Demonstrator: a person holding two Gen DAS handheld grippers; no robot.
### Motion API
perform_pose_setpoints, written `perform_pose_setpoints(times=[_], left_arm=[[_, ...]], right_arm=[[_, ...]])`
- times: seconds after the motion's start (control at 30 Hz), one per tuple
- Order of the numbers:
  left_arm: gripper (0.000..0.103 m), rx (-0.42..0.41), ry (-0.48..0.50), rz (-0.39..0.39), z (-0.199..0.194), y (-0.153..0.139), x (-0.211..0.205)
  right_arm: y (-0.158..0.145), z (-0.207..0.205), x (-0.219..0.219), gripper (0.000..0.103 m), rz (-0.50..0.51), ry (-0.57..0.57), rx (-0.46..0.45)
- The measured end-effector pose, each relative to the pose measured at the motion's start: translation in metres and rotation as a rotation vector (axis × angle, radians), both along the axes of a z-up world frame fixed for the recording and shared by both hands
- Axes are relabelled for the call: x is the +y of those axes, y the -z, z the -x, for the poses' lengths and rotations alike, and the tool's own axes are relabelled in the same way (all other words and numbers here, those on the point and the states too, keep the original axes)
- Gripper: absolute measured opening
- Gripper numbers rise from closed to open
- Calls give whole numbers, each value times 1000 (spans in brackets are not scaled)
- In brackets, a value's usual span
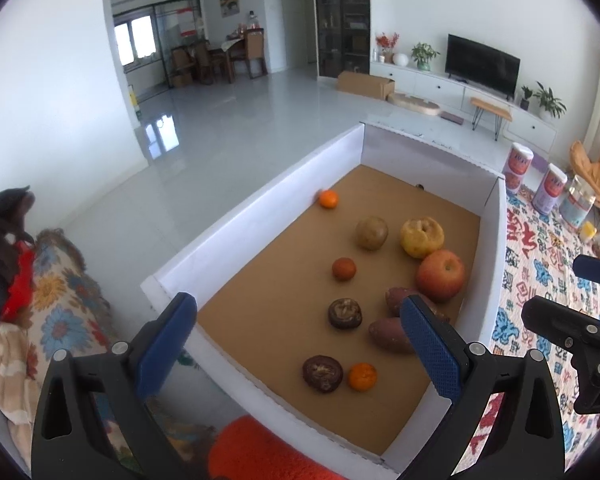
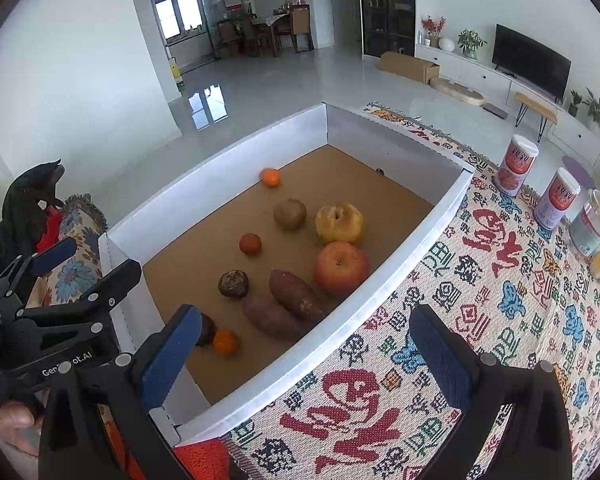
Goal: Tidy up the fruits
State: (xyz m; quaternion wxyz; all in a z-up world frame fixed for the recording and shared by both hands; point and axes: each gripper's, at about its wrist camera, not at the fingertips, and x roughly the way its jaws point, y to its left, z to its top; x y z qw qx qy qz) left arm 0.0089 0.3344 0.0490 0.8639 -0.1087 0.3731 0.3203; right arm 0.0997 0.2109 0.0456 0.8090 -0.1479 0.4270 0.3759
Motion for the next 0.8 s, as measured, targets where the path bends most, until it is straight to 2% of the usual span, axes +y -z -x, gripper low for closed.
perform_pose_setpoints(times=[0.2, 0.7, 0.8], left_arm=[[102, -3, -2, 5, 3, -1, 3], [102, 5, -4, 46, 4, 4, 11], [102, 5, -6, 34, 4, 4, 10]], right_arm=[[-4, 8, 10, 103, 30, -20, -32], [6, 5, 19, 103, 44, -20, -19], [7, 6, 21, 103, 36, -27, -14]])
